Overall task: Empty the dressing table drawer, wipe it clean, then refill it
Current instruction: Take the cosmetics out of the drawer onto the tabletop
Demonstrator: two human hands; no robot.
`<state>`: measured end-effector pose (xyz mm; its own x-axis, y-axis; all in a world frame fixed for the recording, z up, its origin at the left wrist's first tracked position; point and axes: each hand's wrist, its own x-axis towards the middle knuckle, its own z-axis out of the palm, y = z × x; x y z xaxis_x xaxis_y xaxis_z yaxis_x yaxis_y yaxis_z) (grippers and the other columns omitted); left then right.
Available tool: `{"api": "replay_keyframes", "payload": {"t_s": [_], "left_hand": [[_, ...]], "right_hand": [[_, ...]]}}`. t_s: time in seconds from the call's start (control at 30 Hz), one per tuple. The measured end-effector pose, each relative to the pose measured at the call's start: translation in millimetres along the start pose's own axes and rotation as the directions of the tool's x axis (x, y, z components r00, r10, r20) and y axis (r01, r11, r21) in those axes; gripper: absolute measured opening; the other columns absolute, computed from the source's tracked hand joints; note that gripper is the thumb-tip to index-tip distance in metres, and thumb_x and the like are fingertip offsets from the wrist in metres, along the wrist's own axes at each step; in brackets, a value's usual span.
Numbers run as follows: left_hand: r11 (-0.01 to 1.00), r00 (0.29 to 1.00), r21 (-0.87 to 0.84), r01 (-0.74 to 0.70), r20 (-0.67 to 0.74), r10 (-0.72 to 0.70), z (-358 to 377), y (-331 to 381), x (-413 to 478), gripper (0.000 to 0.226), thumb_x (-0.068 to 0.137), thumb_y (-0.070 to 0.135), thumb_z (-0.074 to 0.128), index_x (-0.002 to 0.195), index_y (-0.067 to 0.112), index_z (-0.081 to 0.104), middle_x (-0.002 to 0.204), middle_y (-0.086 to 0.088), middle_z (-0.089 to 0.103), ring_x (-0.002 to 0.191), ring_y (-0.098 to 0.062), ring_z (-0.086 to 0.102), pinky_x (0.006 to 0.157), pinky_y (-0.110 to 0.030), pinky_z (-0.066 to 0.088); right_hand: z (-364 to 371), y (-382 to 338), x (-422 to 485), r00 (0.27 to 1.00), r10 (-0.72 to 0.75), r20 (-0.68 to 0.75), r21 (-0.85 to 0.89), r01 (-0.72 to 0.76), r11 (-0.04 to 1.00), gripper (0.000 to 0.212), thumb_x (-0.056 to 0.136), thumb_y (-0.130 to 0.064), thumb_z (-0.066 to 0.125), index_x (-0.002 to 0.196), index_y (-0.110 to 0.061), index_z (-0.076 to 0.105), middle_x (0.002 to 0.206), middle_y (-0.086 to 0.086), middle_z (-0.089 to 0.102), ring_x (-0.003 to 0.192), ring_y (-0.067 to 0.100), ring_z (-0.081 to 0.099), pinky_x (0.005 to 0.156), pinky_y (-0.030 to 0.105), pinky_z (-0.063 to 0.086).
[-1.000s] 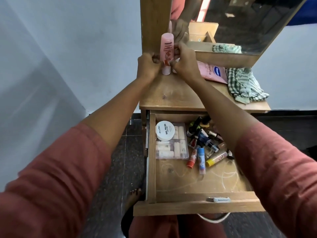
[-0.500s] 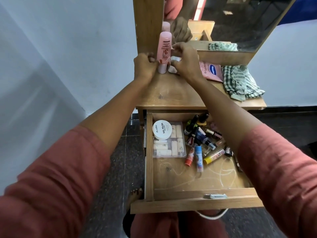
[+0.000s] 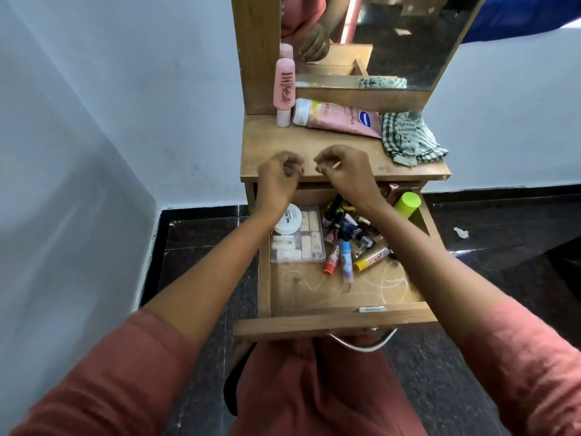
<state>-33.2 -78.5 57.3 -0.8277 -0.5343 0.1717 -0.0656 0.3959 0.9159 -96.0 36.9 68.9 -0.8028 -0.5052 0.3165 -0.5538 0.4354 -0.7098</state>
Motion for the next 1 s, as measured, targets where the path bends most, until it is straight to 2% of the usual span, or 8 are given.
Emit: {"api": "replay_keyframes", "payload": {"t_s": [0.13,0.27,0.4,0.47,0.53,0.63,0.83,1.0], "left_hand": [[0.987,0.970,0.161,0.015,0.239,-0.054,19.1,-9.3,-40.8,0.019,0.085,-0.005,0.056,0.101,-0.003,0.065,0.093,-0.006,0.065,0.081,-0.012,0.056,0.062,-0.001,0.042],[0.956,0.906,0.288,0.053,0.389,-0.167,40.6,-21.3,-70.1,0.018,0.084,-0.007,0.054,0.095,-0.002,0.068,0.100,-0.018,0.069,0.091,-0.022,0.063,0.075,-0.022,0.044],[0.920,0.879,0.378,0.103,0.398,-0.262,56.8,-28.4,-89.2,0.014,0.090,0.009,0.052,0.088,0.006,0.065,0.100,-0.019,0.068,0.095,-0.031,0.063,0.078,-0.032,0.045],[0.883,0.869,0.464,0.074,0.404,-0.285,62.4,-28.8,-96.3,0.014,0.089,0.010,0.054,0.099,0.006,0.063,0.105,-0.018,0.066,0.098,-0.031,0.062,0.073,-0.030,0.041],[0.848,0.870,0.529,0.039,0.399,-0.289,66.2,-28.6,-102.5,0.027,0.088,0.011,0.055,0.114,0.003,0.057,0.107,-0.018,0.064,0.100,-0.032,0.061,0.070,-0.030,0.040],[0.802,0.872,0.597,-0.015,0.400,-0.281,70.8,-30.8,-106.0,0.038,0.087,0.010,0.058,0.125,0.008,0.051,0.111,-0.019,0.062,0.102,-0.034,0.061,0.080,-0.038,0.049],[0.754,0.872,0.657,0.004,0.367,-0.324,76.9,-24.6,-103.0,0.025,0.090,0.011,0.052,0.113,0.001,0.056,0.114,-0.021,0.059,0.106,-0.036,0.058,0.080,-0.039,0.046],[0.808,0.863,0.574,0.132,0.334,-0.379,74.1,-19.9,-100.9,0.027,0.084,0.017,0.064,0.104,0.000,0.059,0.103,-0.017,0.064,0.097,-0.033,0.061,0.070,-0.036,0.045]], "right_hand": [[-6.2,17.0,-43.0,0.989,0.133,0.071,-0.031,-0.131,0.991,0.015,0.078,0.005,0.062,0.091,0.000,0.069,0.091,0.014,0.070,0.081,0.018,0.063,0.068,0.008,0.045],[-11.6,39.1,-83.4,0.949,0.286,0.134,-0.135,-0.269,0.954,0.014,0.079,0.004,0.061,0.090,0.001,0.069,0.094,0.016,0.070,0.083,0.019,0.063,0.082,0.030,0.051],[-12.5,58.3,-107.7,0.882,0.442,0.165,-0.209,-0.407,0.889,0.010,0.079,0.002,0.062,0.086,0.001,0.069,0.091,0.018,0.070,0.085,0.027,0.066,0.081,0.039,0.053],[-10.0,61.6,-112.9,0.849,0.497,0.176,-0.229,-0.456,0.860,0.009,0.078,-0.003,0.066,0.087,-0.002,0.068,0.093,0.015,0.070,0.085,0.025,0.066,0.079,0.037,0.052],[-5.9,62.6,-114.4,0.818,0.541,0.195,-0.256,-0.489,0.833,0.013,0.078,-0.009,0.070,0.090,-0.005,0.068,0.096,0.015,0.069,0.088,0.026,0.065,0.080,0.038,0.052],[-0.1,62.3,-113.2,0.780,0.596,0.192,-0.286,-0.536,0.794,0.017,0.078,-0.016,0.070,0.092,-0.007,0.066,0.101,0.015,0.068,0.094,0.031,0.064,0.082,0.040,0.052],[7.4,55.2,-111.3,0.721,0.669,0.179,-0.341,-0.593,0.730,0.032,0.076,-0.028,0.072,0.098,-0.006,0.062,0.107,0.014,0.063,0.100,0.031,0.060,0.069,0.029,0.038],[0.7,60.1,-109.9,0.711,0.678,0.188,-0.237,-0.637,0.734,0.019,0.073,-0.024,0.074,0.086,-0.012,0.068,0.095,0.013,0.069,0.091,0.028,0.064,0.078,0.037,0.051]]}}
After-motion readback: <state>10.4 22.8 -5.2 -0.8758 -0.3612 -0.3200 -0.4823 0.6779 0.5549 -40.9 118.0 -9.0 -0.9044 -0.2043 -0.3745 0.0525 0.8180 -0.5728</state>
